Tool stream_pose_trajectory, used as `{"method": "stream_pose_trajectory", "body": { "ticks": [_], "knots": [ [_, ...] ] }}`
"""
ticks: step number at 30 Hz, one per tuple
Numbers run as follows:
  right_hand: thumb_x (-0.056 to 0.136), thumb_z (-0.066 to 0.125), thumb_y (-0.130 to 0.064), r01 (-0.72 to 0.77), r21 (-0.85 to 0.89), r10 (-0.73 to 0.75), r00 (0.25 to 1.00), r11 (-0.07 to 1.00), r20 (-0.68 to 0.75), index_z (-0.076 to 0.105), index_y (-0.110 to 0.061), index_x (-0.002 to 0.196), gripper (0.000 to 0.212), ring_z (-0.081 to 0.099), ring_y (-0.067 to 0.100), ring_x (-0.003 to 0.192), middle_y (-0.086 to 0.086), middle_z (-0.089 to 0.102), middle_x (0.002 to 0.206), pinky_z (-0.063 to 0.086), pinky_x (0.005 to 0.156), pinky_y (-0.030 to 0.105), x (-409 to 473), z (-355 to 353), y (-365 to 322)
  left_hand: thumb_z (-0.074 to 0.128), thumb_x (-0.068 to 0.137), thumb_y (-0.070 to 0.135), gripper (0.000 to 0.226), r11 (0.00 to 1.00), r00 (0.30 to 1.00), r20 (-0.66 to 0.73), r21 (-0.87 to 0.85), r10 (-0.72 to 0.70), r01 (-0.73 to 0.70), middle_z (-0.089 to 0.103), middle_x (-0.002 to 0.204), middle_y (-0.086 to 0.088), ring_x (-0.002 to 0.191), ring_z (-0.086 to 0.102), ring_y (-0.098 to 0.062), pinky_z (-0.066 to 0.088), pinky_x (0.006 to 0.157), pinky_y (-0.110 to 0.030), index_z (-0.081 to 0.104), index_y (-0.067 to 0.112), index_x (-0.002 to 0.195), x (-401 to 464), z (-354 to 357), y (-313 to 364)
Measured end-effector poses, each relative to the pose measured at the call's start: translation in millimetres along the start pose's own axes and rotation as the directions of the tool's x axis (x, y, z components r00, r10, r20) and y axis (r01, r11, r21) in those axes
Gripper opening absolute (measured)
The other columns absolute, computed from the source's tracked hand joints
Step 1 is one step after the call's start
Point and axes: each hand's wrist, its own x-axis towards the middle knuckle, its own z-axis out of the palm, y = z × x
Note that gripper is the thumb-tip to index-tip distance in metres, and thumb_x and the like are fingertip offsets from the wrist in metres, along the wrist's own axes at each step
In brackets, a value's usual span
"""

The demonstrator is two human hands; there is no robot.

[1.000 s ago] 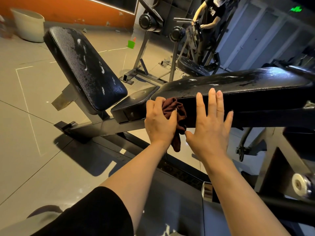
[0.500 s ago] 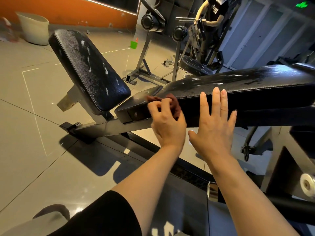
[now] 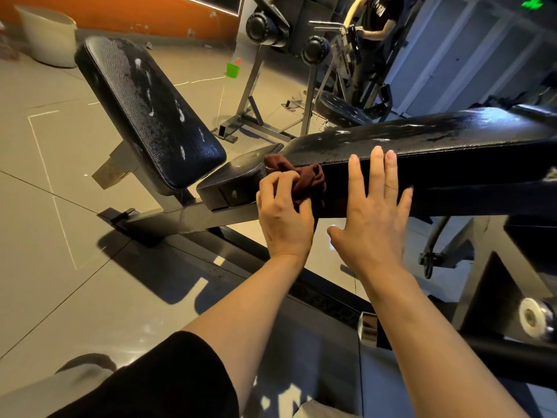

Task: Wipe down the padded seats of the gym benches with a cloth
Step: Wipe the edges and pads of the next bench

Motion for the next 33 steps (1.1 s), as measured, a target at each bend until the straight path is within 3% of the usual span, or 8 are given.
{"method": "stream_pose_trajectory", "body": {
  "ticks": [3,10,13,16,19,23,28,33],
  "knots": [
    [0.072,0.078,-0.023,0.0,0.006,0.0,1.0,1.0,-0.01,0.011,-0.018,0.154,0.106,-0.012,0.028,0.149,0.011,-0.005,0.162,0.009,0.116,0.058,0,1,0,0.068,0.073,-0.003,0.037,1.0,0.999,0.05,0.025,0.005,-0.006,0.055,0.113,-0.011,0.098,0.058,-0.024,0.054,0.084,-0.037,0.062,0.01,0.107,0,0,12],
    [0.078,0.074,-0.03,0.005,0.043,-0.004,1.0,0.999,-0.022,0.012,-0.017,0.154,0.099,-0.013,0.029,0.149,0.012,-0.006,0.162,0.008,0.116,0.059,0,2,-1,0.063,0.068,-0.008,0.041,0.978,0.966,0.177,0.05,0.189,-0.201,0.057,0.109,-0.012,0.092,0.06,-0.028,0.053,0.073,-0.032,0.063,0.008,0.105,2,-2,16],
    [0.073,0.078,-0.023,-0.001,0.014,0.001,1.0,1.0,0.008,0.008,-0.018,0.154,0.107,-0.015,0.028,0.148,0.011,-0.009,0.162,0.007,0.116,0.058,1,0,-1,0.062,0.071,-0.007,0.034,0.998,0.998,0.062,0.058,0.026,-0.03,0.056,0.105,-0.009,0.087,0.055,-0.018,0.046,0.072,-0.024,0.062,0.009,0.1,5,-7,9],
    [0.073,0.077,-0.019,0.003,0.0,-0.003,1.0,1.0,0.019,0.006,-0.02,0.155,0.108,-0.017,0.027,0.148,0.01,-0.011,0.162,0.006,0.116,0.056,0,-1,0,0.061,0.075,-0.006,0.03,0.975,0.976,-0.037,0.053,-0.214,0.216,0.053,0.103,-0.004,0.086,0.053,-0.013,0.046,0.071,-0.021,0.059,0.013,0.099,12,-13,1],
    [0.072,0.077,-0.018,0.003,0.001,-0.003,1.0,1.0,0.016,0.007,-0.02,0.155,0.108,-0.017,0.028,0.148,0.01,-0.011,0.162,0.006,0.116,0.056,0,-1,0,0.06,0.077,-0.004,0.032,0.958,0.958,-0.073,0.045,-0.278,0.282,0.053,0.107,-0.004,0.089,0.056,-0.014,0.043,0.069,-0.017,0.056,0.015,0.102,13,-13,0],
    [0.073,0.078,-0.02,0.003,-0.003,-0.003,1.0,1.0,0.014,0.008,-0.02,0.155,0.108,-0.016,0.028,0.148,0.01,-0.01,0.162,0.007,0.116,0.057,0,0,-1,0.059,0.083,0.003,0.034,0.912,0.891,-0.217,0.006,-0.398,0.409,0.049,0.112,-0.004,0.088,0.05,-0.011,0.048,0.077,-0.026,0.055,0.018,0.113,21,-13,-1],
    [0.072,0.077,-0.019,0.005,-0.004,-0.005,1.0,1.0,0.006,0.008,-0.019,0.154,0.107,-0.015,0.03,0.148,0.012,-0.01,0.162,0.008,0.116,0.057,0,0,-2,0.066,0.084,0.008,0.033,0.966,0.96,-0.129,0.041,-0.248,0.255,0.056,0.111,-0.008,0.093,0.052,-0.013,0.046,0.082,-0.025,0.06,0.013,0.115,12,-4,9],
    [0.072,0.078,-0.021,0.011,0.005,-0.011,1.0,1.0,-0.009,0.012,-0.016,0.154,0.106,-0.014,0.03,0.148,0.013,-0.007,0.162,0.009,0.115,0.058,0,0,-2,0.075,0.077,0.01,0.038,0.997,0.996,0.042,0.01,-0.081,0.081,0.056,0.111,-0.007,0.095,0.048,-0.006,0.035,0.08,-0.007,0.062,0.013,0.113,4,-4,19]
  ]
}}
